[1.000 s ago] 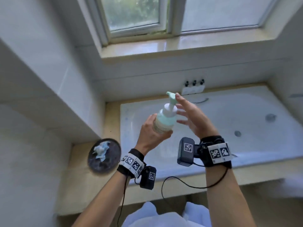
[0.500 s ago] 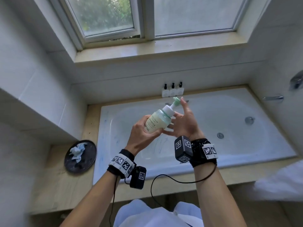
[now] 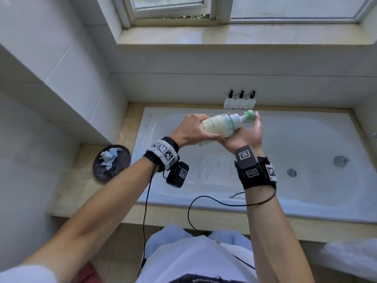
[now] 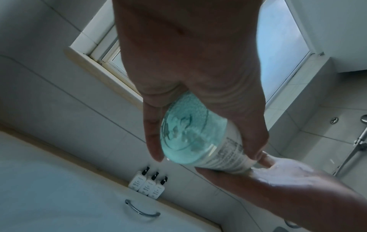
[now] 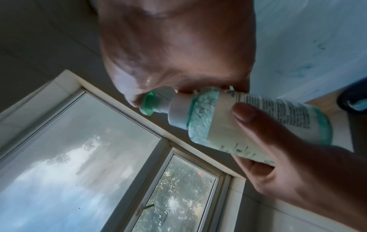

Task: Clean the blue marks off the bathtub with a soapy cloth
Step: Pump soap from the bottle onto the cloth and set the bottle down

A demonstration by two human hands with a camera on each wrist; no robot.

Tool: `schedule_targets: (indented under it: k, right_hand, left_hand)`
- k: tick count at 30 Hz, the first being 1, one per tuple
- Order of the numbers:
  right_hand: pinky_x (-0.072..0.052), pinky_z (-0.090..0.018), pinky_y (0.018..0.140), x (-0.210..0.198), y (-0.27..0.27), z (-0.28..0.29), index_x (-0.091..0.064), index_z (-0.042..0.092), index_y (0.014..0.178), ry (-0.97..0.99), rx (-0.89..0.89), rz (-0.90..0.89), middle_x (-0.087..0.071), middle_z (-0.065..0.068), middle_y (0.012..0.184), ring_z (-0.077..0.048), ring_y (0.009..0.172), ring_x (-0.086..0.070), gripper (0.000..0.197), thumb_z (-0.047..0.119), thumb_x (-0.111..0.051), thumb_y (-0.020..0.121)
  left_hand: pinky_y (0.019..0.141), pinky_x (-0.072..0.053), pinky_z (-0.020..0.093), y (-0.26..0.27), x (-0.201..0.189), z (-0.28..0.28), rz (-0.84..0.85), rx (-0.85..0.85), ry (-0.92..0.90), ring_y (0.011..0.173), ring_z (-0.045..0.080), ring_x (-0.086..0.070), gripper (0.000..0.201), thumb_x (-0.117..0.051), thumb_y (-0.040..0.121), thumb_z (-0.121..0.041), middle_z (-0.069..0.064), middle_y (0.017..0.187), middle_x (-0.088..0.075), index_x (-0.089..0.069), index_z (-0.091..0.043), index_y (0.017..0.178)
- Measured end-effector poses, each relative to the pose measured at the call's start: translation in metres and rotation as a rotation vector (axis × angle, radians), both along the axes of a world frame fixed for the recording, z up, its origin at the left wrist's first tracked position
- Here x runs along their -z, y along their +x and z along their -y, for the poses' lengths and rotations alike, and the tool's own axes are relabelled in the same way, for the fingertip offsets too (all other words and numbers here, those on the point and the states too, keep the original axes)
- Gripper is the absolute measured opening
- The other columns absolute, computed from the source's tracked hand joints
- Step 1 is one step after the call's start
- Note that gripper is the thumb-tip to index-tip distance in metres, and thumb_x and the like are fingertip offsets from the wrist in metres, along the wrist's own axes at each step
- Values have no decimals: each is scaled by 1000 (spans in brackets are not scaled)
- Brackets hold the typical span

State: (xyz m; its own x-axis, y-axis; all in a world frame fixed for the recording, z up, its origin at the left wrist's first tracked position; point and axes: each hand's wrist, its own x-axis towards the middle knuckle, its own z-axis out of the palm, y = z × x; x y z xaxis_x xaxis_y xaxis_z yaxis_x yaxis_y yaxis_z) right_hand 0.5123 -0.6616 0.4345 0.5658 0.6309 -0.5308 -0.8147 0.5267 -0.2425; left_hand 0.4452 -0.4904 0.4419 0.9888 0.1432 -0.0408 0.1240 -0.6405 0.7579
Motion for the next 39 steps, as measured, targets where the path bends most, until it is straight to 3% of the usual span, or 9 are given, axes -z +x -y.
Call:
schedule_targets:
  k: [3,8,14,18,25,30,32,36,39]
  right_hand:
    - [-42,-51,106,-2,9,-7,-57,10,101,-39,42,-33,-63,-14,103,-33,119,-57,68,74,-55,80]
    - [-47,-46,88,-17,17,-12,-69,3,57,-27,115,-9,-68,-14,69,-33,66,-71,73,62,-45,93]
    - [-39,-48,106,-1,49,-26,-57,9,84,-52,167,-94,-62,-12,87,-32,101,-57,38,46,-50,89]
    - [-39,-47,105,15,58,-28,-57,10,89,-72,122,-72,-61,-13,93,-33,104,-57,34,43,-48,88]
    - [-44,-42,100,24,72,-23,-61,10,94,-62,96,-172,-63,-13,99,-32,120,-56,57,65,-56,81]
    - [-45,-51,103,24,84,-28,-57,5,125,-41,114,-171,-59,-18,125,-44,116,-59,84,75,-55,79]
    - [-45,-49,102,26,87,-30,-60,6,118,-41,145,-161,-60,-15,124,-40,116,-60,76,72,-55,80]
    - [-47,-42,98,27,94,-30,-69,11,69,-47,180,-74,-64,-9,89,-31,93,-62,52,57,-52,87]
    - [-50,-40,87,40,106,-30,-58,21,75,-24,227,-45,-59,-3,88,-25,88,-60,31,46,-49,89]
  left_hand:
    - [54,-59,31,16,5,-4,-18,-22,-20,63,8,-70,50,-87,61,-53,-3,76,-71,-70,-13,86]
    - [48,-56,26,37,12,-6,-5,-29,-17,56,6,-68,46,-87,62,-52,-3,72,-71,-71,-12,80]
    - [48,-57,28,57,10,-12,-5,-42,-53,56,8,-69,42,-88,60,-49,-3,70,-72,-74,-14,80]
    - [48,-58,33,67,13,-16,-68,-8,-25,55,8,-69,45,-87,58,-52,-3,70,-72,-74,-14,79]
    - [46,-58,39,81,18,-16,-144,39,-31,53,11,-69,47,-85,58,-58,-1,68,-72,-73,-17,74]
    - [45,-58,39,94,18,-20,-159,42,-54,52,11,-69,46,-86,58,-58,-1,68,-72,-72,-17,76]
    - [43,-58,38,100,19,-21,-157,37,-48,52,12,-69,46,-86,58,-58,0,68,-72,-73,-17,74]
    - [42,-57,35,110,23,-18,-120,1,-44,51,11,-68,44,-87,57,-55,-1,66,-72,-74,-16,73]
    - [43,-57,33,120,22,-16,-117,2,-13,51,8,-68,45,-86,56,-55,-3,66,-71,-74,-15,74]
